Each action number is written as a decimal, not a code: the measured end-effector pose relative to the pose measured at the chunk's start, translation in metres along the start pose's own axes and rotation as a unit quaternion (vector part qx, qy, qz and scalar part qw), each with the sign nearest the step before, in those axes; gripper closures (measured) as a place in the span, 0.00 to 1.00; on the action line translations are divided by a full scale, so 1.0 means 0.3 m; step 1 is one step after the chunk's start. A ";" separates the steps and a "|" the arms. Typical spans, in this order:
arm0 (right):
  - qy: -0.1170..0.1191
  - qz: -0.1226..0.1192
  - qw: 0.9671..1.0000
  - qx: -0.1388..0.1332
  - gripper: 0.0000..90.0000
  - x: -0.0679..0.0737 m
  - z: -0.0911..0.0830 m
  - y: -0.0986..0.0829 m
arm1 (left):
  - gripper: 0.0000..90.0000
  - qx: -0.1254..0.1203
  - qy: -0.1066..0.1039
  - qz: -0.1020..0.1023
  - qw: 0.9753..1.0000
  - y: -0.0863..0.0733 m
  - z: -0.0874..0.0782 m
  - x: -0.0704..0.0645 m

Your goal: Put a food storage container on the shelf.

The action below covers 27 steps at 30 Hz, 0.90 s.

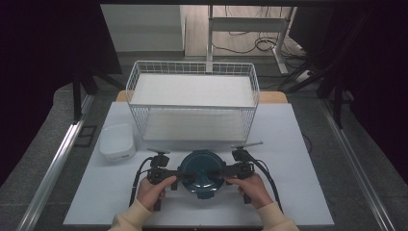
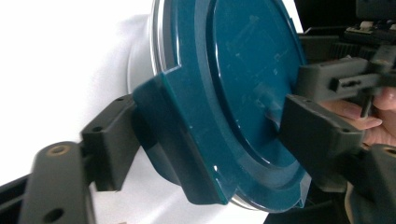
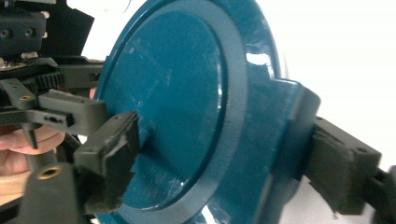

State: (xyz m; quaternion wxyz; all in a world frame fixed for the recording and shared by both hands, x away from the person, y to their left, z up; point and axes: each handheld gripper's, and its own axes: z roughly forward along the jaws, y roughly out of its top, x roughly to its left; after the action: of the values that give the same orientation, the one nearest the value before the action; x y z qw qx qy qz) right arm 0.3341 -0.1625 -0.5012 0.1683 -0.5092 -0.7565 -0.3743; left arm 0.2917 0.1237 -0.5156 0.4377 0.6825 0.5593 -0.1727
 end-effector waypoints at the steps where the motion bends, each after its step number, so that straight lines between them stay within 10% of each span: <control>1: 0.004 0.003 1.000 0.001 0.22 -0.007 -0.004 0.001 | 0.29 0.002 -0.002 0.003 1.000 0.000 -0.002 0.003; 27: 0.020 0.006 0.999 -0.040 0.41 0.016 -0.069 -0.044 | 0.41 -0.052 0.012 0.013 0.998 -0.005 -0.061 -0.035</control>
State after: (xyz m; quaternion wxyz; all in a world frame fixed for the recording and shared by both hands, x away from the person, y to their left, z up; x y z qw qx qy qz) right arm 0.3177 -0.1772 -0.4896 0.1646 -0.5123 -0.7344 -0.4137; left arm 0.2822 0.1318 -0.4983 0.4680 0.6681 0.5638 -0.1291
